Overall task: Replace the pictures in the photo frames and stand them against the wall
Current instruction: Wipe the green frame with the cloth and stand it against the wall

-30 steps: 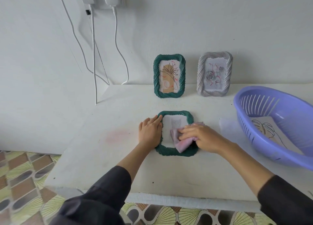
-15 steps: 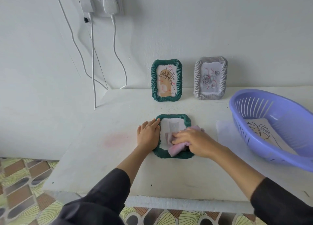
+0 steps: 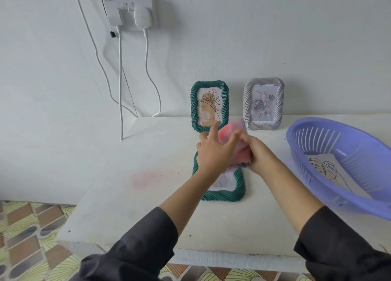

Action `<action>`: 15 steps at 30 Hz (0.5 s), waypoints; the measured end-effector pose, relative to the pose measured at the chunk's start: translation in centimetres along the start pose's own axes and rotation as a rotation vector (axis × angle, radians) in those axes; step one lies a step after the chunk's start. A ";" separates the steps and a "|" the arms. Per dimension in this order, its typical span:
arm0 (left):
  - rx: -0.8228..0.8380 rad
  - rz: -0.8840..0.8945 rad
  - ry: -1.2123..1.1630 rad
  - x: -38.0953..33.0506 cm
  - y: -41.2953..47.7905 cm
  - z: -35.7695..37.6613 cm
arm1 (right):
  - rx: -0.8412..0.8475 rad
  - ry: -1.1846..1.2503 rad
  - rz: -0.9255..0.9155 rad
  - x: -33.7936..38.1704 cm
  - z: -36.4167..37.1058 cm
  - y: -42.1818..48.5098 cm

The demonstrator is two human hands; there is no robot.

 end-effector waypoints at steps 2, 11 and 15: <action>0.088 -0.119 0.012 1.5 0.0 1.4 | 0.194 0.156 0.078 -1.9 2.6 -0.3; 0.068 -0.152 0.186 5.6 0.9 -3.3 | 0.089 -0.370 -0.082 -3.1 1.7 0.6; -0.058 -0.205 0.585 9.1 2.4 -9.3 | -0.243 -1.113 -0.321 -1.9 -2.0 1.1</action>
Point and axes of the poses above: each hand's wrist, its own y-axis towards the middle knuckle, its own z-axis out of the palm, x = y × z, the point moved 10 cm from there along y, towards the middle knuckle, and after that the axes turned 11 degrees about -y, right-handed, at the moved point
